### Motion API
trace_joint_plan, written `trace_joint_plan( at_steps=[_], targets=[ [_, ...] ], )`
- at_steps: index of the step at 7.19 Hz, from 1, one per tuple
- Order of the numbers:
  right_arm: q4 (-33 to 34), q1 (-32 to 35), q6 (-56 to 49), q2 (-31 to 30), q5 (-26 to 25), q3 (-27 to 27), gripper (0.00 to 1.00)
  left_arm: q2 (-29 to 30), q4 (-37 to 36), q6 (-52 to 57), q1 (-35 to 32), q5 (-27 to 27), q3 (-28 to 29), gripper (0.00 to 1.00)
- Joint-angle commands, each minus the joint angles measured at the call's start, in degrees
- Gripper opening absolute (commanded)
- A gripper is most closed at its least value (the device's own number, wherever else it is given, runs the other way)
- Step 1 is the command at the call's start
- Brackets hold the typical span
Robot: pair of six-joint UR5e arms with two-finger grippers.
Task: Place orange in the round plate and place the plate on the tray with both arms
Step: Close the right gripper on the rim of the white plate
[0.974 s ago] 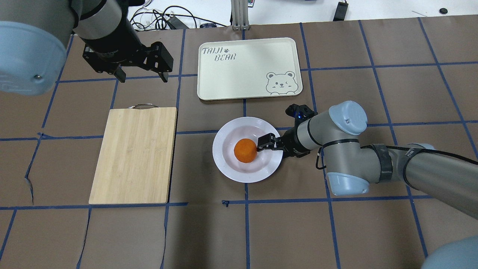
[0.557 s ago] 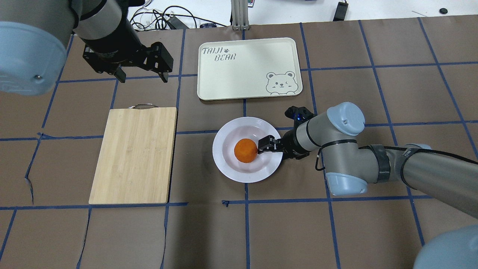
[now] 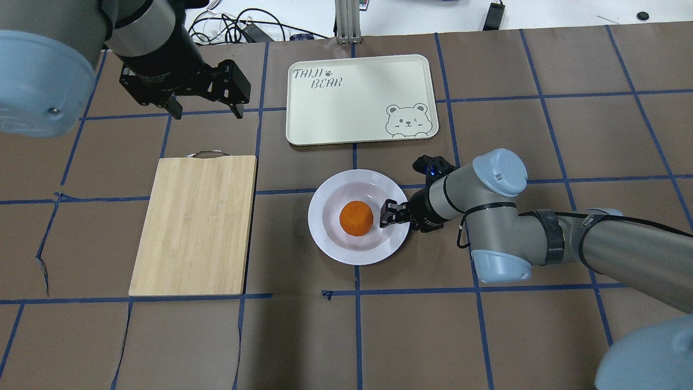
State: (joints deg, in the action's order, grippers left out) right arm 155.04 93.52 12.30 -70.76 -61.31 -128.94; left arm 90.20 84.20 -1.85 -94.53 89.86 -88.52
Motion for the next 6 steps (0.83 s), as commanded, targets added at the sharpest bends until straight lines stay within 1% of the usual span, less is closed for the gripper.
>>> trace_joint_plan(
  at_steps=[1, 2, 4, 6],
  targets=[
    [-0.1, 0.0, 0.1, 0.0, 0.0, 0.0, 0.29, 0.0, 0.0, 0.0, 0.0, 0.1, 0.0, 1.00],
    [-0.1, 0.2, 1.0, 0.0, -0.1, 0.0, 0.20, 0.0, 0.0, 0.0, 0.0, 0.1, 0.0, 1.00],
    [-0.1, 0.1, 1.1, -0.2, 0.0, 0.2, 0.13, 0.1, -0.2, 0.0, -0.1, 0.1, 0.1, 1.00],
    [0.2, 0.1, 1.4, -0.8, 0.0, 0.5, 0.11, 0.2, -0.6, 0.0, -0.2, -0.1, 0.1, 1.00]
  ],
)
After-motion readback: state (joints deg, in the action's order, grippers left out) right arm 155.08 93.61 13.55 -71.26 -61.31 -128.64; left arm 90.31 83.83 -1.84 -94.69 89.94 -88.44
